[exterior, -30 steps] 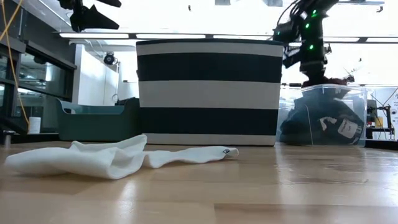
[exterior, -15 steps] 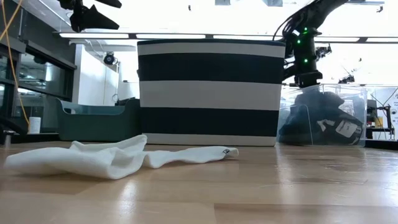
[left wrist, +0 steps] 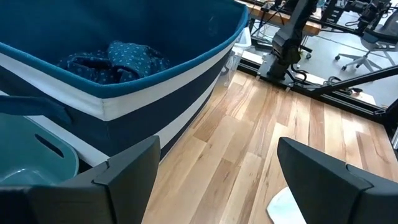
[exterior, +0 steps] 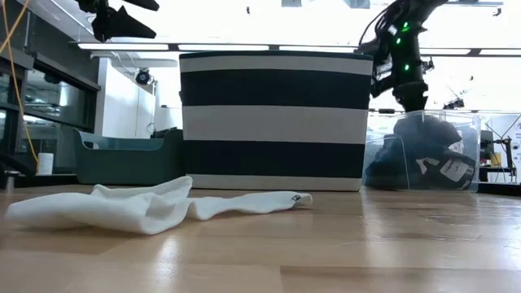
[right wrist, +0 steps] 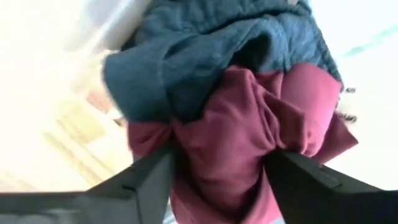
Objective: Pick & Place Cloths
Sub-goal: Put the red underwear into the transparent bin, then put the gray sock into the green bin
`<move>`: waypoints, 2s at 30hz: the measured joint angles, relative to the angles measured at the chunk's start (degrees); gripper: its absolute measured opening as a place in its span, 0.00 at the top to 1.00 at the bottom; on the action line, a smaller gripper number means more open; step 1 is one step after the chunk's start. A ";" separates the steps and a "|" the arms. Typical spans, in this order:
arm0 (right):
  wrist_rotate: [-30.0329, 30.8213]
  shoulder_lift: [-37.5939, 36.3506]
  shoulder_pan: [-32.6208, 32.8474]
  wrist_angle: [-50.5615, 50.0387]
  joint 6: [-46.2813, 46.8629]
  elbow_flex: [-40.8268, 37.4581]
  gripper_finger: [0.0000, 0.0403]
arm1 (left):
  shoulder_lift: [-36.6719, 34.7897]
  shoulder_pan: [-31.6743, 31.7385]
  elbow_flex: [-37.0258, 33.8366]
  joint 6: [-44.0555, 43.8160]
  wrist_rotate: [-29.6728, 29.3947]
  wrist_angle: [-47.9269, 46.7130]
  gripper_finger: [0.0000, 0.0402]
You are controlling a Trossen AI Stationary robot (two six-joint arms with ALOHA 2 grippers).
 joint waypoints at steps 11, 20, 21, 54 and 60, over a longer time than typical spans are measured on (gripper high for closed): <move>-0.31 -16.21 7.89 -0.12 12.65 -0.02 0.30 | 0.16 0.00 0.02 -0.06 0.94 -2.52 0.20; -14.60 -28.21 18.33 1.44 27.10 0.06 0.35 | 0.56 -0.01 0.06 -3.82 2.43 -3.72 0.20; -15.19 -29.17 19.94 1.65 28.11 0.08 0.35 | 0.78 0.00 0.07 -3.15 2.67 -4.28 0.20; -3.92 -19.99 73.24 18.47 62.81 0.11 0.41 | 9.57 -1.57 0.07 -22.48 47.28 -29.18 0.20; -1.41 -14.29 76.61 23.29 67.73 0.11 0.41 | 14.65 -8.56 0.07 -20.26 45.81 -28.63 0.20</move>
